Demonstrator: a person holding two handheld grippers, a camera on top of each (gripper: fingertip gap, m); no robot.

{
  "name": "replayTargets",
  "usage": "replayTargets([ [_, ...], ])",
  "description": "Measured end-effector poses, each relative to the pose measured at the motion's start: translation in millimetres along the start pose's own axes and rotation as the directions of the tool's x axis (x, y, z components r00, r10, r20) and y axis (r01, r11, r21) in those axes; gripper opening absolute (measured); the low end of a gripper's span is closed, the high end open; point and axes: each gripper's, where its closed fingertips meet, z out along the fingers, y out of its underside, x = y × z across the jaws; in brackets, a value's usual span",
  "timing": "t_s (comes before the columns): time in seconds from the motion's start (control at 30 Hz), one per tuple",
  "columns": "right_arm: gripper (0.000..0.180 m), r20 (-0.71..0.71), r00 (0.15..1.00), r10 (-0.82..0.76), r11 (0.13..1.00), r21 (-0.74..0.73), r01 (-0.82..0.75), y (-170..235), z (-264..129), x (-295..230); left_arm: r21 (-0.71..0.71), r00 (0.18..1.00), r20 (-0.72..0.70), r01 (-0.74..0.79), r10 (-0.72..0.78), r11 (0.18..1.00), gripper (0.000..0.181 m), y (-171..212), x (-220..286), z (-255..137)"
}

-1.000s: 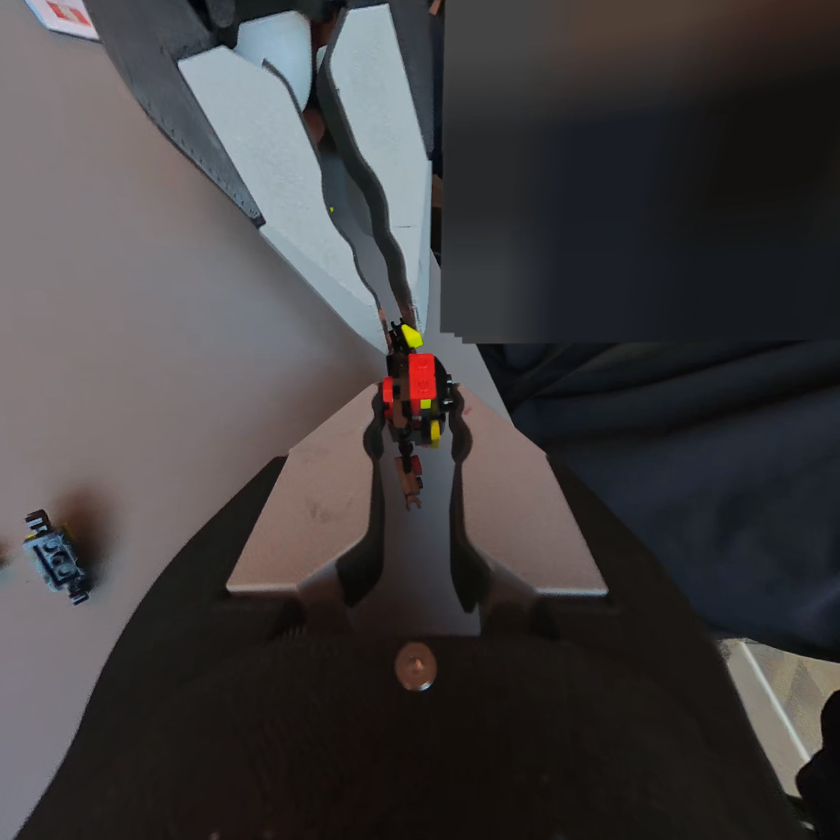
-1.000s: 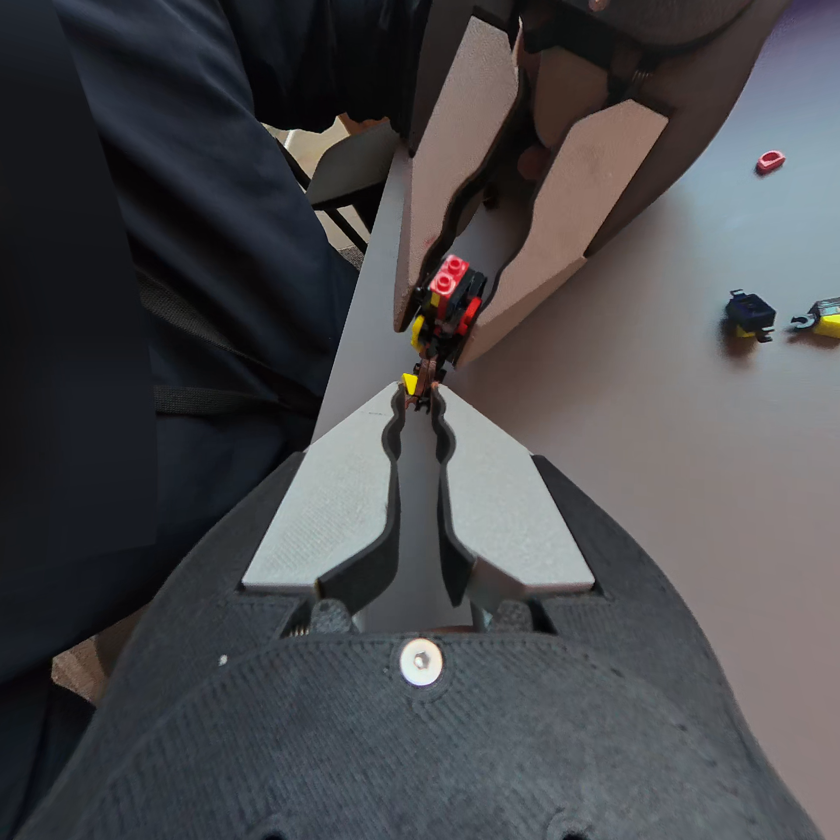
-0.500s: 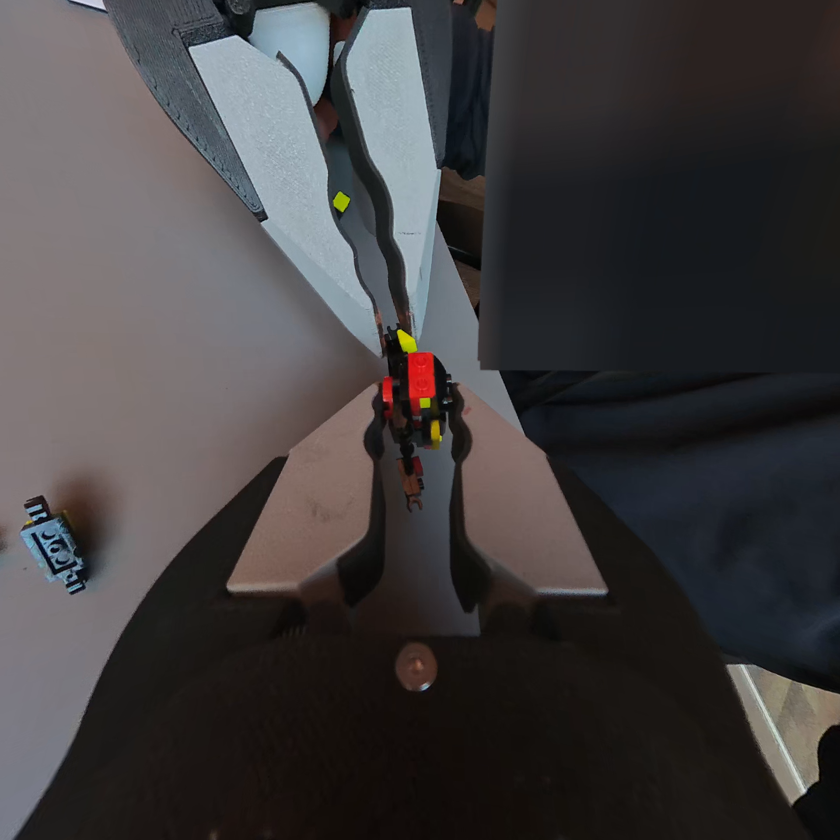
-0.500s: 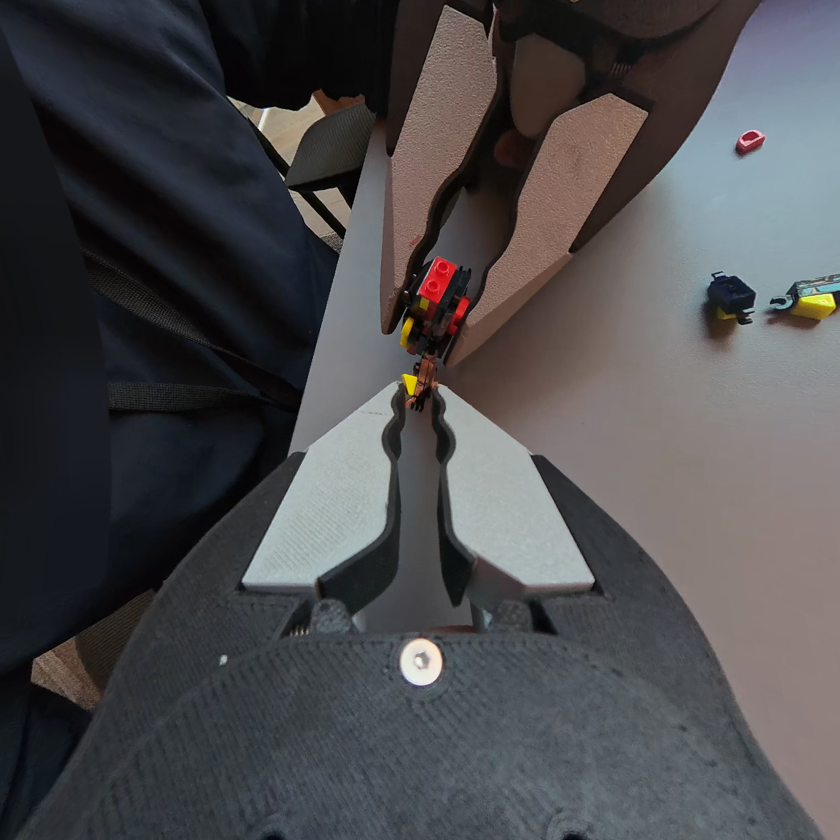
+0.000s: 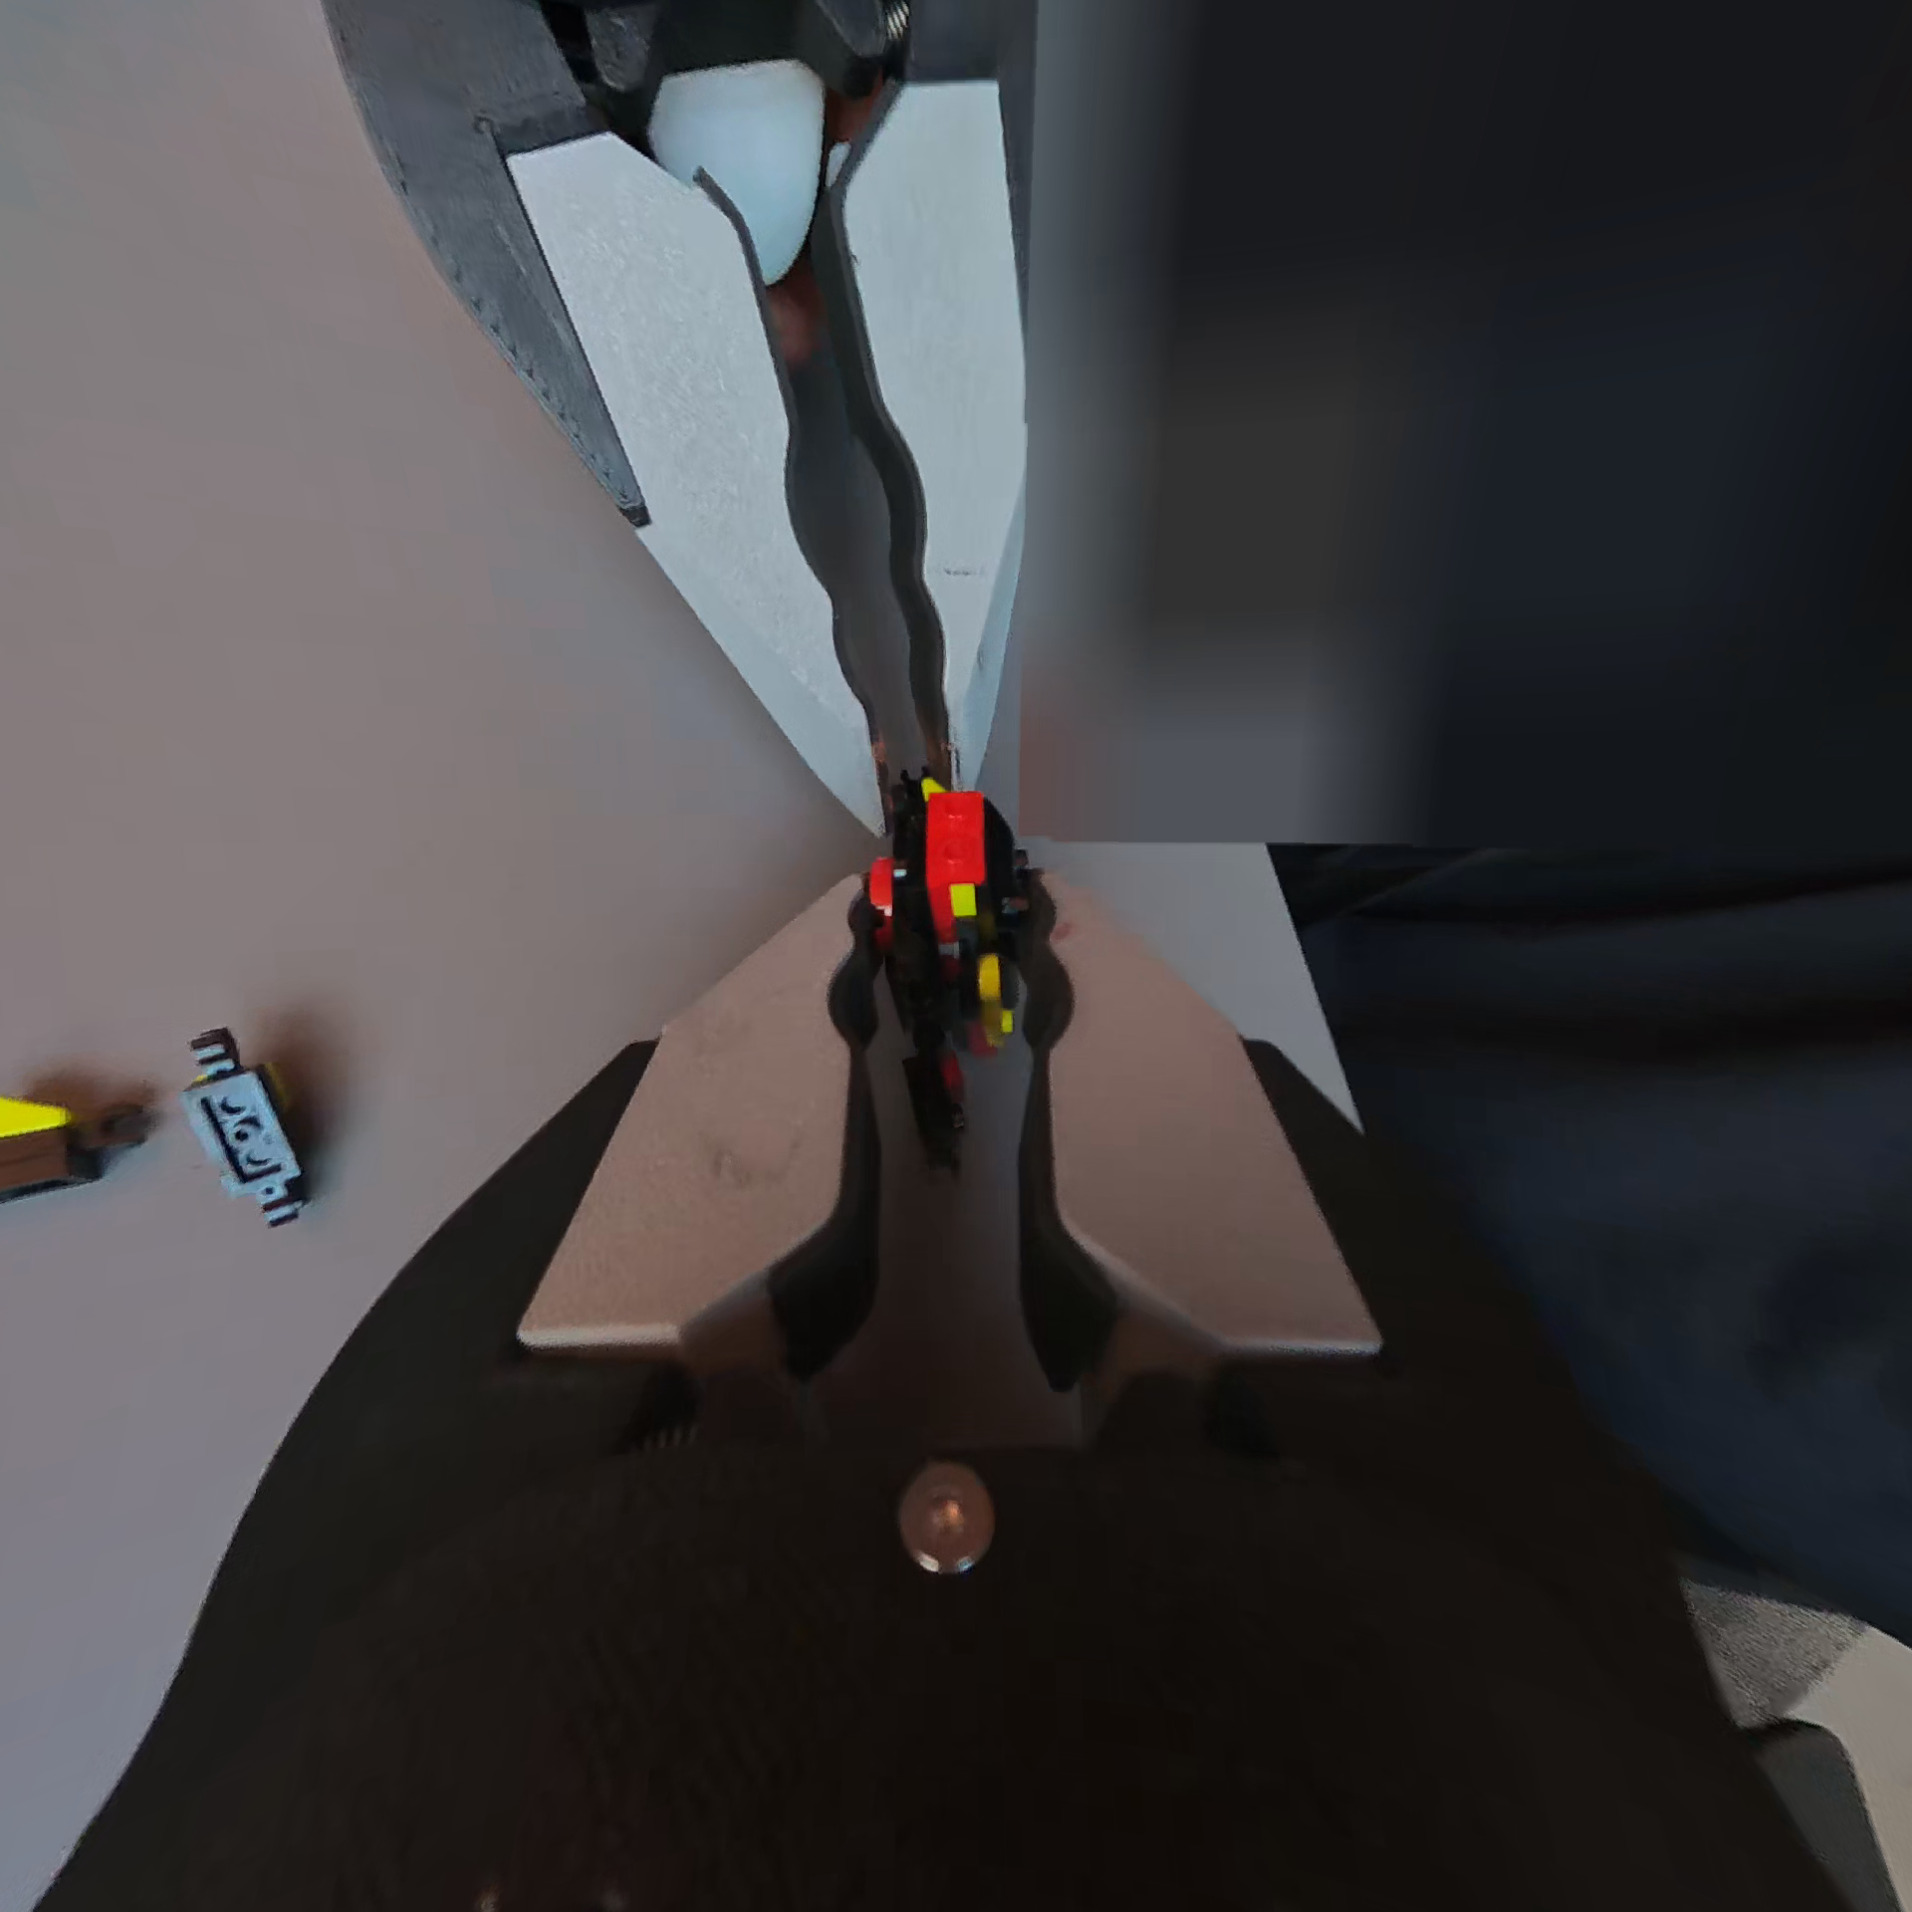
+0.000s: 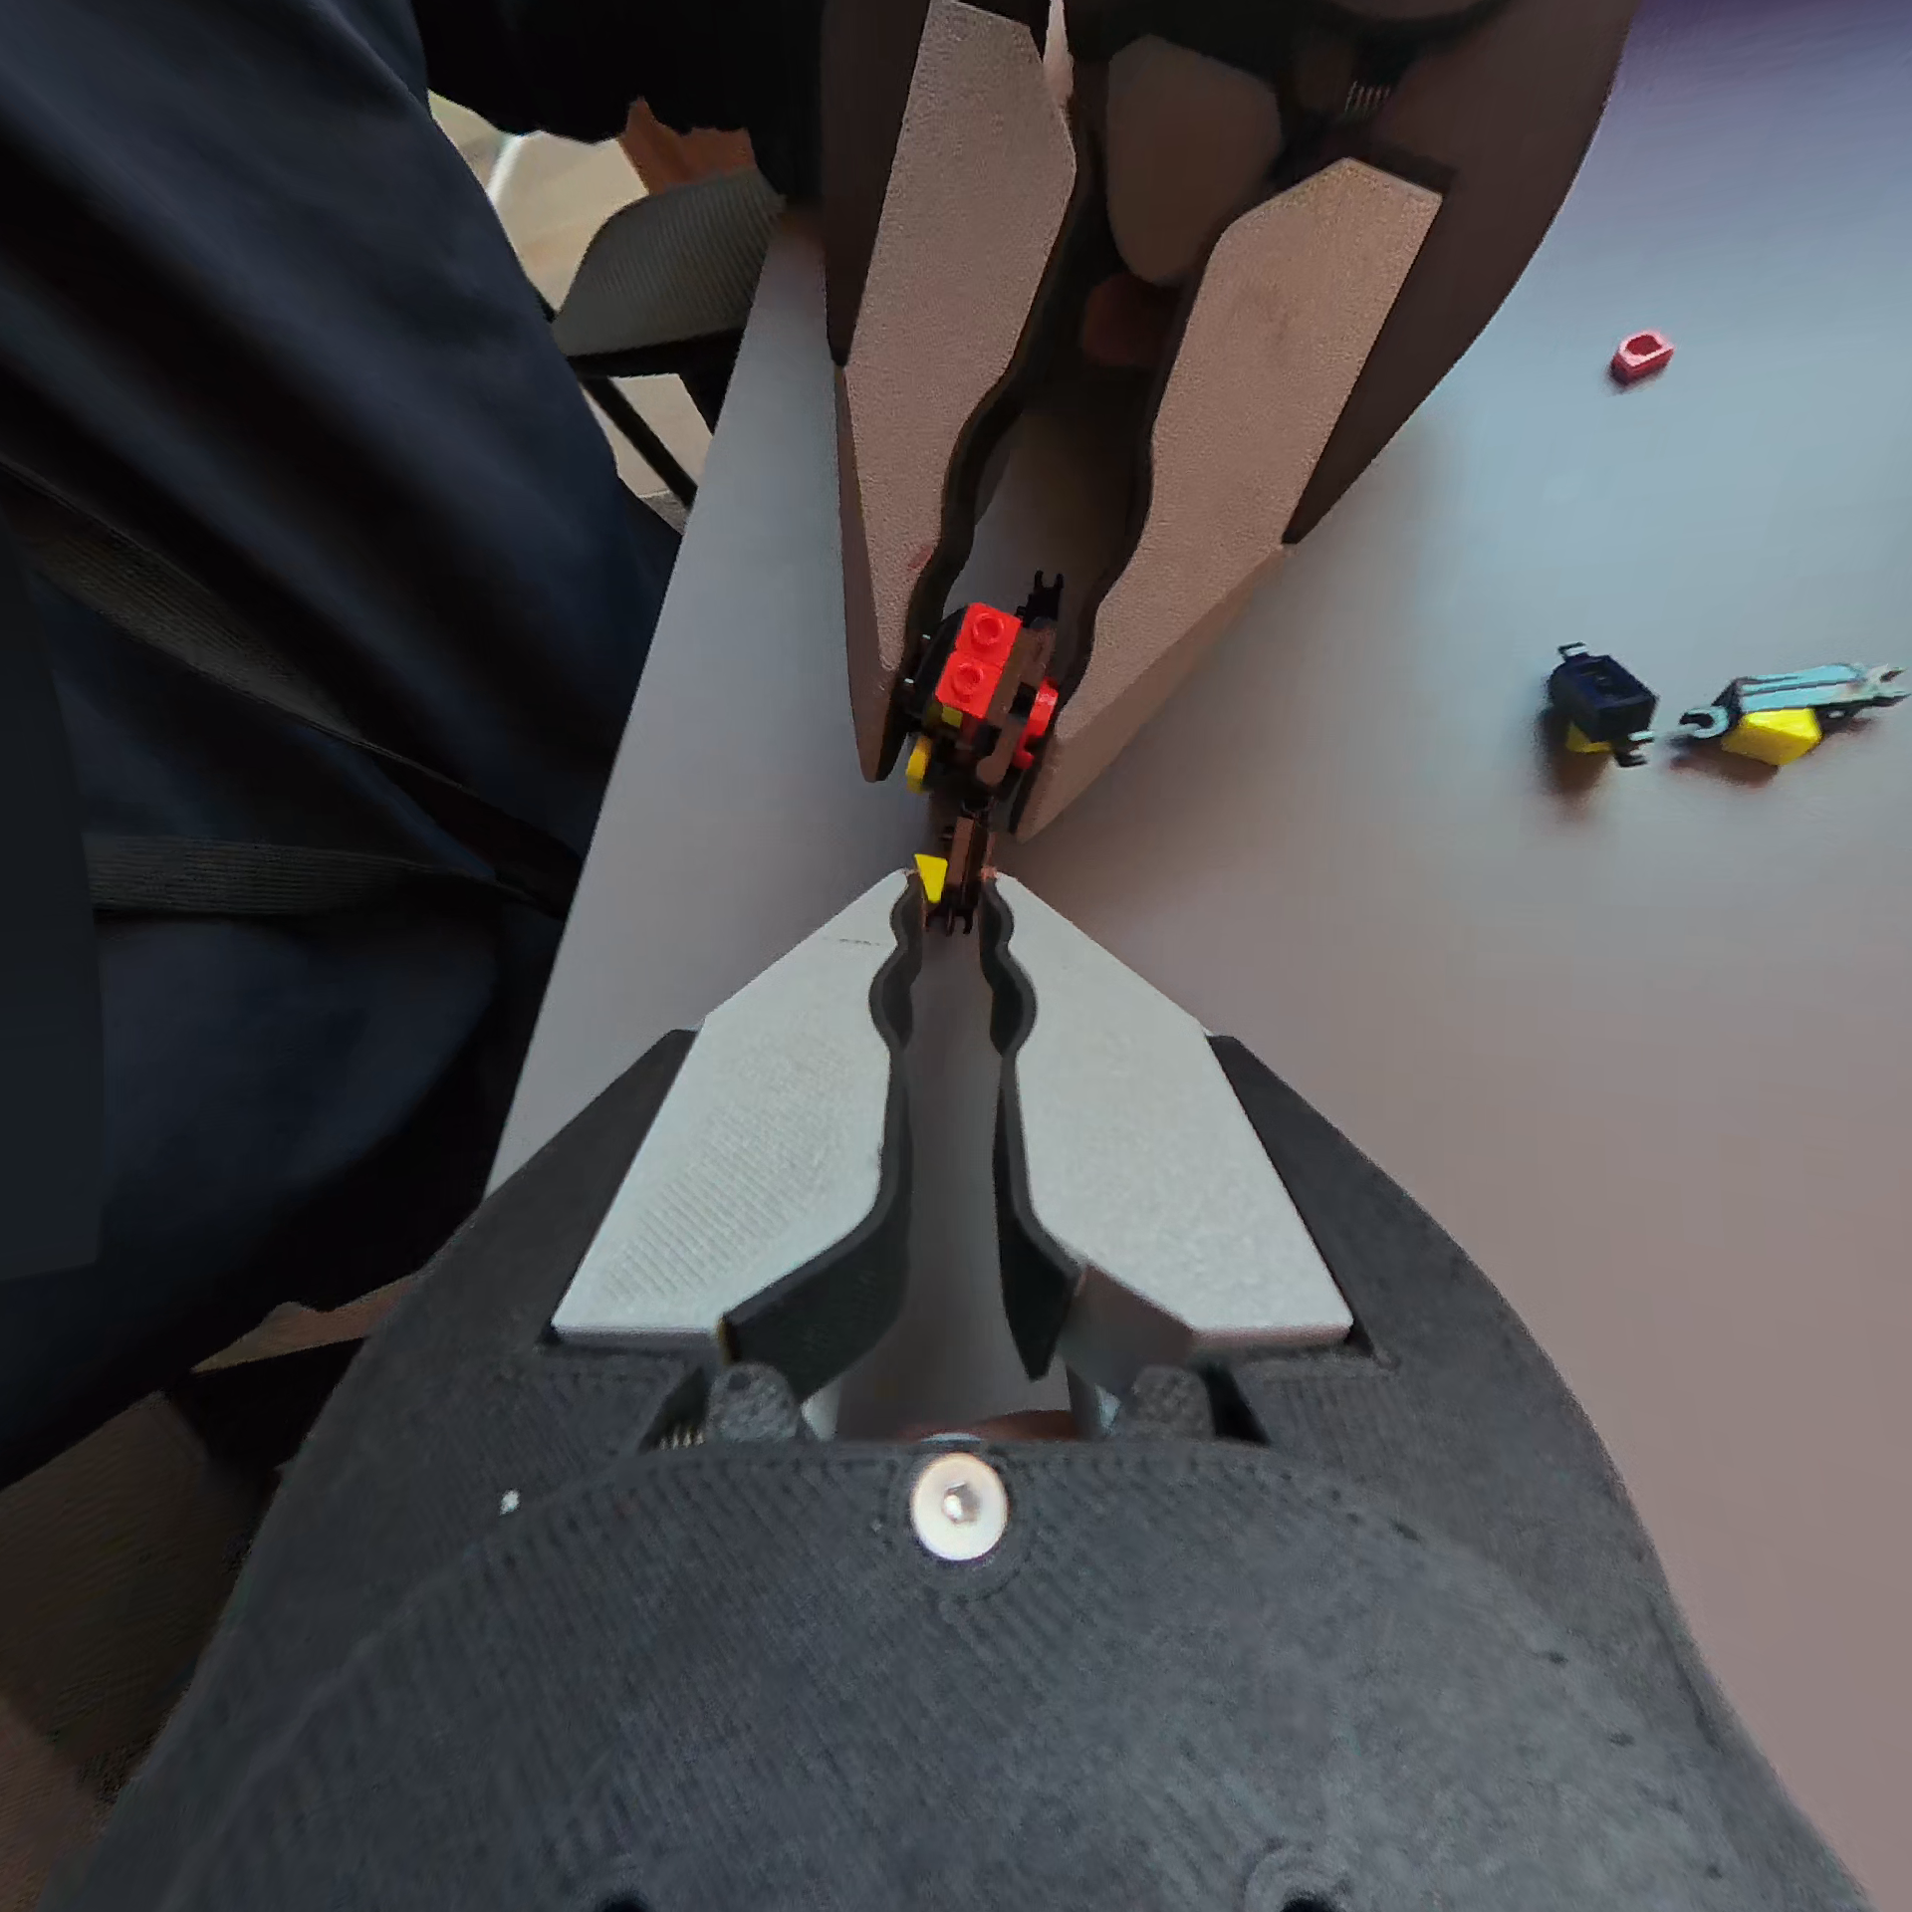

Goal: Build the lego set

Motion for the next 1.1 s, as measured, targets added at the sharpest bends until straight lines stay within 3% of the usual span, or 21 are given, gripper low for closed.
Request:
replayTargets([
  [0.23, 0.007, -0.098, 0.994, -0.053, 0.989, 0.131, 0.066, -17.5, -14.9, 9.7, 0.130, 0.993, 0.098, -0.077, 0.064, 0.988, 0.023, -17.0, -8.8, -15.6],
  [0.47, 0.007, -0.141, 0.987, -0.074, 0.981, 0.168, 0.097, -22.8, -19.6, 13.5, 0.169, 0.987, 0.138, -0.101, 0.078, 0.980, 0.023, -22.9, -13.0, -20.4],
  [1.1, 0.007, -0.165, 0.983, -0.079, 0.955, 0.271, 0.123, -35.8, -28.2, 14.4, 0.270, 0.989, 0.137, -0.091, 0.055, 0.958, 0.023, -35.0, -13.8, -30.6],
])
